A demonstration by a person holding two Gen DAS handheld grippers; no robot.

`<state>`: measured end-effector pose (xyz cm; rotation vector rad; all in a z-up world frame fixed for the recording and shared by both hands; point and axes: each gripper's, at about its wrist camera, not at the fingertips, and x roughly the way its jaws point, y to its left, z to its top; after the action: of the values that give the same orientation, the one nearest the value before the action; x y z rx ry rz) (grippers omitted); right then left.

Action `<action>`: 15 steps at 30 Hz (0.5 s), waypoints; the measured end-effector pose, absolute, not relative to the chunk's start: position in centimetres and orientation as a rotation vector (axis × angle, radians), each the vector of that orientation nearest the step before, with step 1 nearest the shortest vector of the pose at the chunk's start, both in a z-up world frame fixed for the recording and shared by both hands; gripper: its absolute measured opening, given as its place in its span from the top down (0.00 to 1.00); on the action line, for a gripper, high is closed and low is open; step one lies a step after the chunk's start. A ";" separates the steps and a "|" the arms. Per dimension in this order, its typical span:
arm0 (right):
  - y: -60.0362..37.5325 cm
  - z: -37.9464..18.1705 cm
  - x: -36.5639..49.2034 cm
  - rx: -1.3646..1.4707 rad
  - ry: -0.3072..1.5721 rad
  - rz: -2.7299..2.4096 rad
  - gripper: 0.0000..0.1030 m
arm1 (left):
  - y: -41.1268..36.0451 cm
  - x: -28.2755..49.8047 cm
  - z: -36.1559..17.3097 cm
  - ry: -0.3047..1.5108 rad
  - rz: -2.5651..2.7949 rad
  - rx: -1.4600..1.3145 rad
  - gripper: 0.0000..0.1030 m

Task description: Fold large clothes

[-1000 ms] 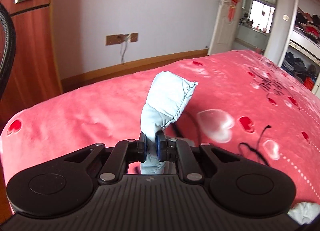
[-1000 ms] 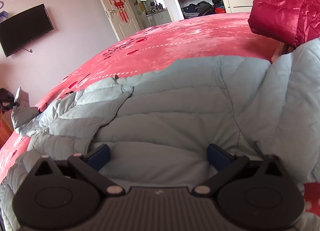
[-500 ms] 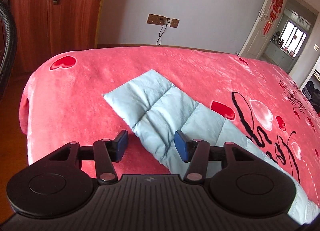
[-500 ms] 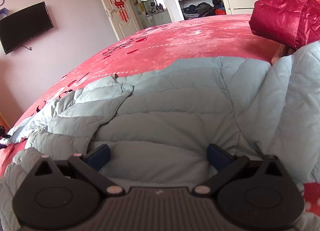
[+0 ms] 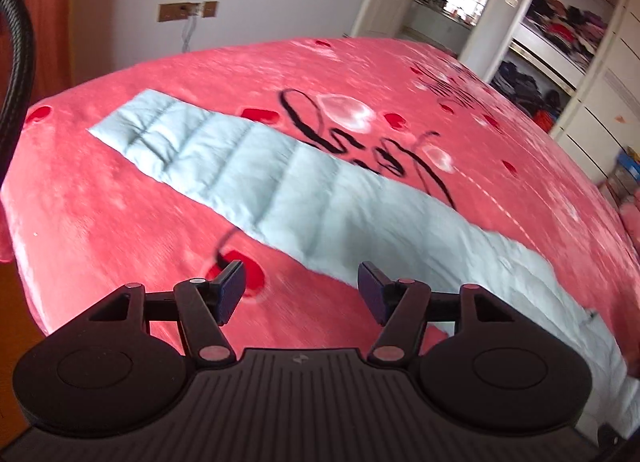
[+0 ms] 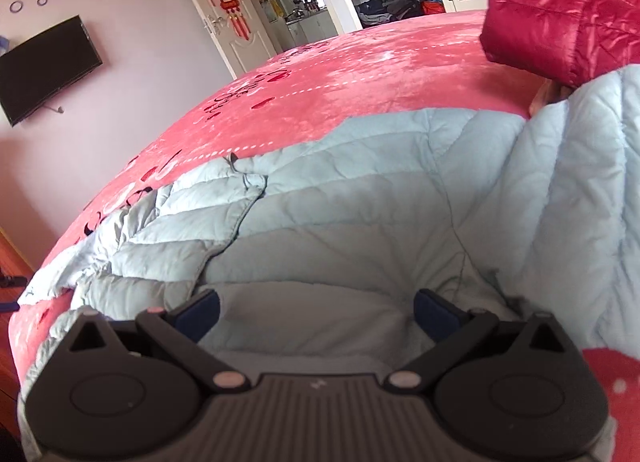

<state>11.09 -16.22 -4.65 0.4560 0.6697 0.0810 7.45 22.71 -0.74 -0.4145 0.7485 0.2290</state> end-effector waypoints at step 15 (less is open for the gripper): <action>-23.7 -3.9 0.8 0.572 0.811 -0.152 0.07 | 13.0 3.6 -5.0 1.017 -0.111 -0.250 0.15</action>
<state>0.84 -23.73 -3.92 0.5717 0.8112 -0.1516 3.60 13.04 -5.05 -0.2495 1.0168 -0.1115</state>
